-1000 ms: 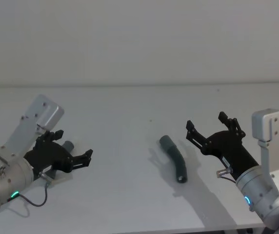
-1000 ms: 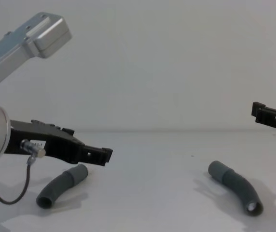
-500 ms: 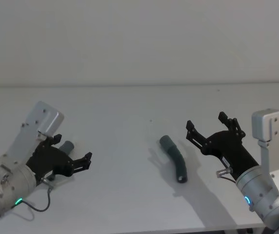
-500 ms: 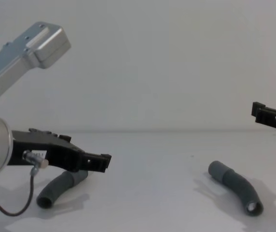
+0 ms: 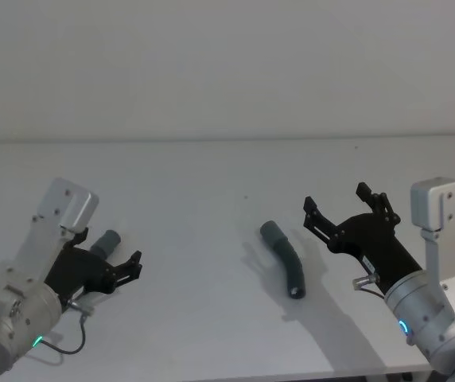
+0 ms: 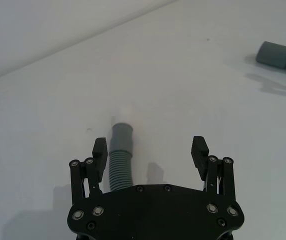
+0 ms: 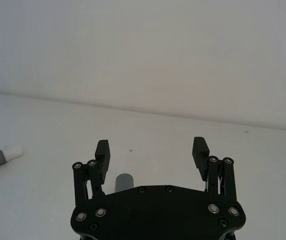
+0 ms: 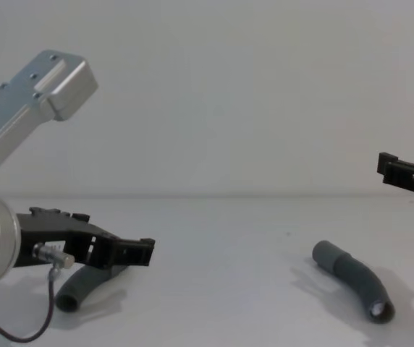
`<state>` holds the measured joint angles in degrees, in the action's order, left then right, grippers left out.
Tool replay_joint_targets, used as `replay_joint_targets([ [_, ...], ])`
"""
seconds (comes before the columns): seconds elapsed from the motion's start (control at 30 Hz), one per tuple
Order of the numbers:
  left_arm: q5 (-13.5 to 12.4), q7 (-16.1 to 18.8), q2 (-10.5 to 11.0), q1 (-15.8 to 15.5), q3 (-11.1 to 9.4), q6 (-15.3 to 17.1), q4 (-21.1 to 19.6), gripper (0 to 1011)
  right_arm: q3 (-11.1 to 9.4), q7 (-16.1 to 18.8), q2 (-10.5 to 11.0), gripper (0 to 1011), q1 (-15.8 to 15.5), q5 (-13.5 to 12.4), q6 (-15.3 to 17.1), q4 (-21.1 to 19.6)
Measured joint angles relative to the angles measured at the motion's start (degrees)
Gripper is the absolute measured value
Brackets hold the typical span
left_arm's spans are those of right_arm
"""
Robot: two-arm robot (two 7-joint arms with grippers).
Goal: Use both hands to pick up one end of the pipe from the table, align the ends, and insert them.
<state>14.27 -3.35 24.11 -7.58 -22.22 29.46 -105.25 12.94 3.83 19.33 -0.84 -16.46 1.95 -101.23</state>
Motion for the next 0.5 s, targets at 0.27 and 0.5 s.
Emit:
replay_joint_targets([
  [0.27, -0.31, 2.4, -1.34, 1.57, 1.61, 0.13, -0.44, 1001, 0.0, 0.0, 0.0, 1002, 0.0, 0.0, 0.0, 0.0],
  [0.5, 0.07, 3.51, -2.61, 2.58, 3.11, -0.11, -0.34, 1001, 0.0, 0.0, 0.0, 1002, 0.0, 0.0, 0.0, 0.0],
])
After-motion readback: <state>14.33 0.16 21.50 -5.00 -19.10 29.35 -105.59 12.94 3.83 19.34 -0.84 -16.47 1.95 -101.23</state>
